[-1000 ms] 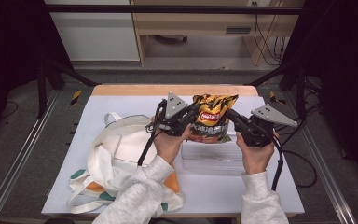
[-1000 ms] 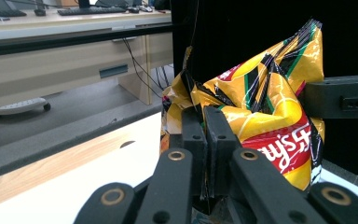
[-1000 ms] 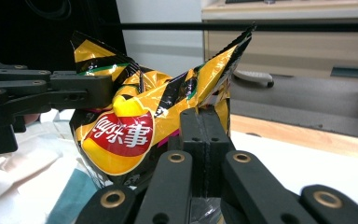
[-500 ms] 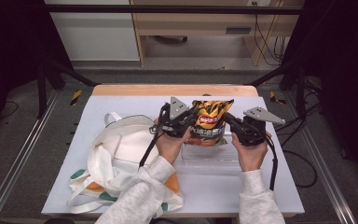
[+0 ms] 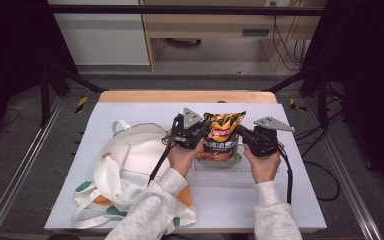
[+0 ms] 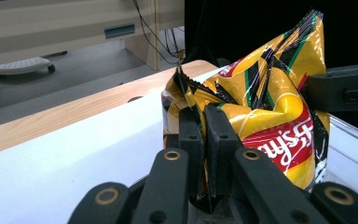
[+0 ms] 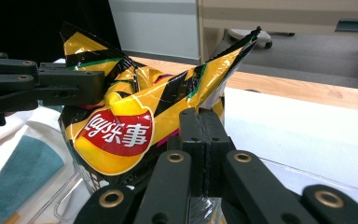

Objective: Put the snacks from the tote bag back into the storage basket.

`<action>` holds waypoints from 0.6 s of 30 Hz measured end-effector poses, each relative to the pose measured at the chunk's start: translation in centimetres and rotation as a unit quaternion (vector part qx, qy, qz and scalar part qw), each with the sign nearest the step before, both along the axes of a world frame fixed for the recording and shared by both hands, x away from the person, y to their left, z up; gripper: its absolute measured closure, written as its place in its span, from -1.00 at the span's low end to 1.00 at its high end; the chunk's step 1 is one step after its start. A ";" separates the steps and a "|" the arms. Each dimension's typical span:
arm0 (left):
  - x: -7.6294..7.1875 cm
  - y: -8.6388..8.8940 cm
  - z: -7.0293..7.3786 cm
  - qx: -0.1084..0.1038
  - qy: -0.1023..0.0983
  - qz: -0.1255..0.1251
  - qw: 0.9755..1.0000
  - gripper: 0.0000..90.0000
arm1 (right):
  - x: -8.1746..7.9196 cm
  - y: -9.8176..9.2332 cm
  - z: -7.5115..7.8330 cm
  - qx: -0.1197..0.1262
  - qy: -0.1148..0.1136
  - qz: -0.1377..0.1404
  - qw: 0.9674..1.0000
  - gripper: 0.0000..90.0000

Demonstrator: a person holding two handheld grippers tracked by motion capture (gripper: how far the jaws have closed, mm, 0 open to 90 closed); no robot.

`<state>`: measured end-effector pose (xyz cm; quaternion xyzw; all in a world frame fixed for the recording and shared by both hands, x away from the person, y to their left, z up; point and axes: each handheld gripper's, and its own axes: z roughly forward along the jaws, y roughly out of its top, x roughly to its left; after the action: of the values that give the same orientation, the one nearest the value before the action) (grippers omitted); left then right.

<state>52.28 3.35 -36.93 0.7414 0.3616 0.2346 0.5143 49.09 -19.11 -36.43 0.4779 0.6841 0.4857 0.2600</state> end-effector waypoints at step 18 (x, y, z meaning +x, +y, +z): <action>1.0 0.9 -0.1 -0.006 -0.007 0.010 1.000 0.19 | 0.8 0.7 -0.6 -0.029 -0.042 -0.032 0.998 0.39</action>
<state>53.24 4.20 -36.99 0.7328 0.3670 0.2424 0.5191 49.92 -18.44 -37.02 0.4709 0.6705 0.4771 0.3179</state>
